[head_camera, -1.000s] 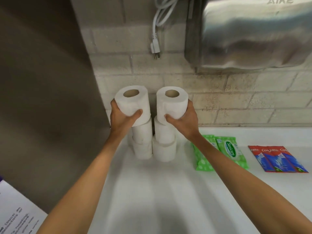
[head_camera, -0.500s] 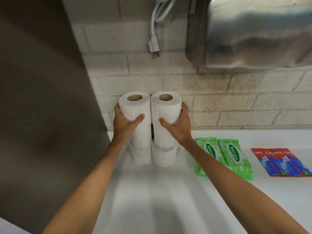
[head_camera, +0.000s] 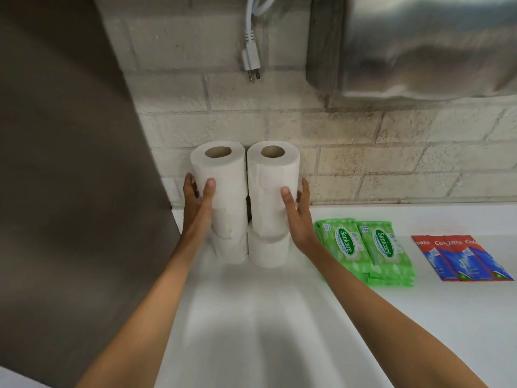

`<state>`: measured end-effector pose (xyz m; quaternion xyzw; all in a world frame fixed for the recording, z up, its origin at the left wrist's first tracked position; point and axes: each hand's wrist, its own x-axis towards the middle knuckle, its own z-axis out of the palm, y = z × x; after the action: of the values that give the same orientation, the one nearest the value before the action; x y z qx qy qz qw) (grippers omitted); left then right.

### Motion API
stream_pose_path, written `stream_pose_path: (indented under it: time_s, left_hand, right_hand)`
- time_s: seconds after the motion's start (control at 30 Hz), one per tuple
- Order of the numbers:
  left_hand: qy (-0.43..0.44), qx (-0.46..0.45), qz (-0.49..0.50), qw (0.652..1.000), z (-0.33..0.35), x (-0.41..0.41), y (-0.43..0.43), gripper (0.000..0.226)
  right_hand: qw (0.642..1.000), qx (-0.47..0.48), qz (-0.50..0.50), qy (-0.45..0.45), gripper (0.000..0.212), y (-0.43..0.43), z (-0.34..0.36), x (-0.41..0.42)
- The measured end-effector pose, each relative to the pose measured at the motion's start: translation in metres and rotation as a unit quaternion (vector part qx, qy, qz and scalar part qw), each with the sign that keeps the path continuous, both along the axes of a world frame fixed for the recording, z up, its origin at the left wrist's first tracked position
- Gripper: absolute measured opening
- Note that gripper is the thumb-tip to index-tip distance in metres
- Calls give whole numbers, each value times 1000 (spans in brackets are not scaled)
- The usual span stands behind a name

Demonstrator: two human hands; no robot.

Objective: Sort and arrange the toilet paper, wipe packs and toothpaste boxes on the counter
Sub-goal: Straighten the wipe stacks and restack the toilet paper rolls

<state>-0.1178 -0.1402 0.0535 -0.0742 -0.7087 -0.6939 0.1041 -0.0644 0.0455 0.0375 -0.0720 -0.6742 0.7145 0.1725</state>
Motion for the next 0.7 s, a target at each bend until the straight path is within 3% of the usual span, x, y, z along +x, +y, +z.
stream_pose_path:
  time_s: [0.1, 0.3, 0.7]
  left_hand:
    - [-68, 10, 10, 998, -32, -4, -1, 71]
    - [-196, 28, 18, 980, -63, 0, -7, 71]
    - [-289, 48, -40, 955, -75, -1, 8, 76]
  right_hand:
    - [998, -48, -14, -44, 86, 1, -31, 4]
    - [986, -108, 15, -126, 79, -4, -68, 3]
    - [982, -139, 11, -131, 75, -17, -72, -8]
